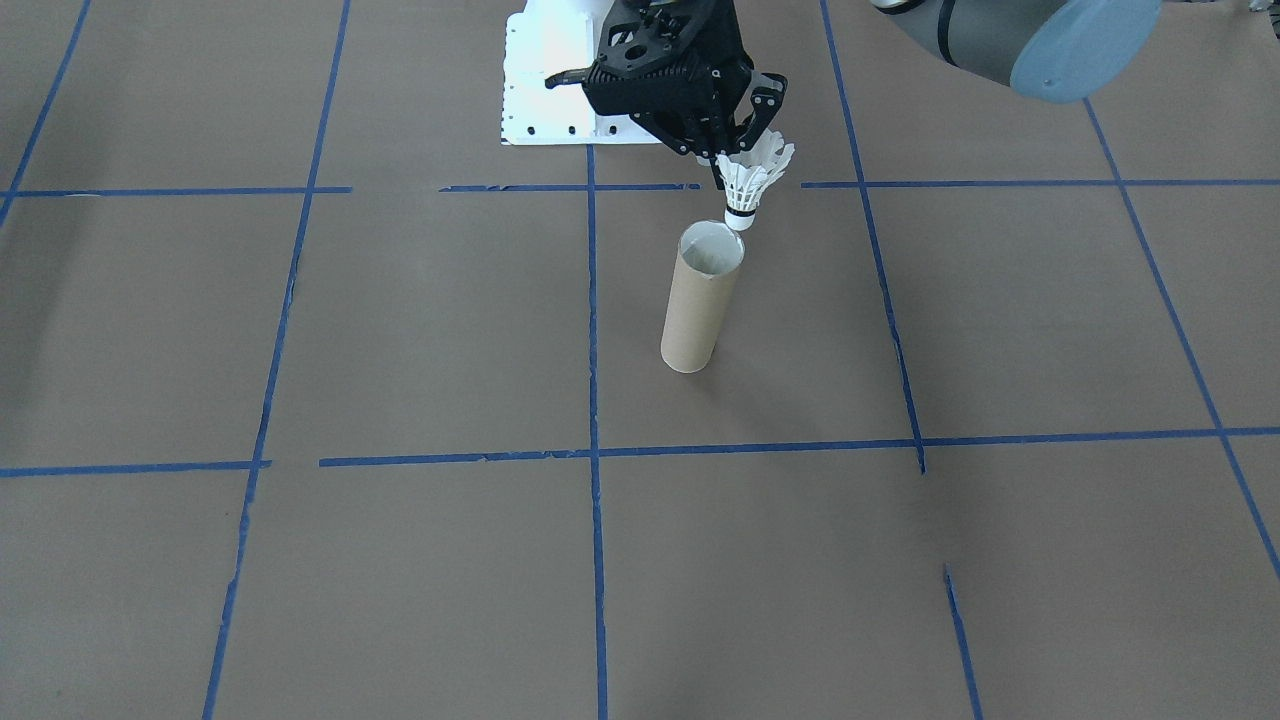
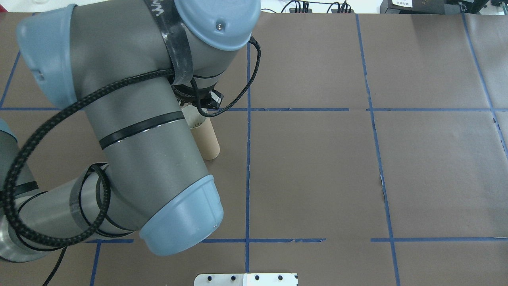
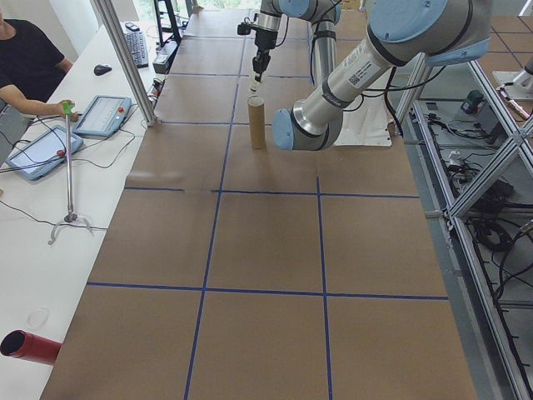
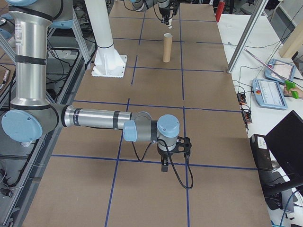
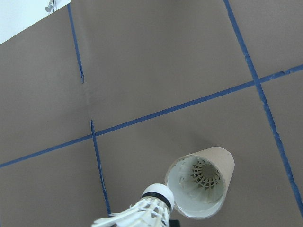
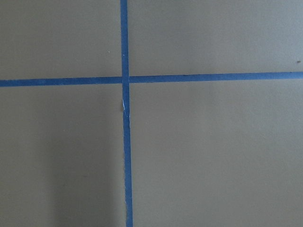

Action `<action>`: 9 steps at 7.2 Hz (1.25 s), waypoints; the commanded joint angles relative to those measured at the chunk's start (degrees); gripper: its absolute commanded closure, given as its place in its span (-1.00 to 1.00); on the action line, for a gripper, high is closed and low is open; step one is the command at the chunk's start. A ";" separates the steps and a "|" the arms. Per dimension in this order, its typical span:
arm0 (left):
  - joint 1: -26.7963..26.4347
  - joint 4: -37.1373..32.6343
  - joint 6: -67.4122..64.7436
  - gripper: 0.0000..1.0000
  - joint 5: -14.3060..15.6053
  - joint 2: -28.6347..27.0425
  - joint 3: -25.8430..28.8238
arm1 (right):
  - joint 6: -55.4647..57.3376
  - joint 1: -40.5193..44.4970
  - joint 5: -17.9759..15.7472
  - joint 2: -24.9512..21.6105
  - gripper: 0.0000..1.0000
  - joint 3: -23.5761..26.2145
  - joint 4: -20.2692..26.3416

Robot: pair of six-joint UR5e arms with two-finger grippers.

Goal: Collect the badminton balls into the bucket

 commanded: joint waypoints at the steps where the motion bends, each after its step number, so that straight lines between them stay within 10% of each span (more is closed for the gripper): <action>1: 0.05 -0.37 1.55 1.00 -0.19 0.14 1.18 | -0.01 0.00 0.00 0.00 -1.00 0.00 0.00; 6: 2.16 -4.67 1.29 1.00 -0.45 2.16 2.24 | -0.01 0.00 0.00 0.00 -1.00 0.00 0.00; 7: 2.16 -4.59 1.20 0.43 -0.63 2.25 2.15 | -0.01 0.00 0.00 0.00 -1.00 0.00 0.00; 8: 2.34 -4.59 0.85 -0.99 -0.54 2.34 1.72 | -0.01 0.00 0.00 -0.09 -1.00 0.00 0.00; 9: 2.34 -4.67 0.76 -1.00 -0.63 2.34 1.45 | -0.01 0.00 0.00 0.00 -1.00 -0.09 0.00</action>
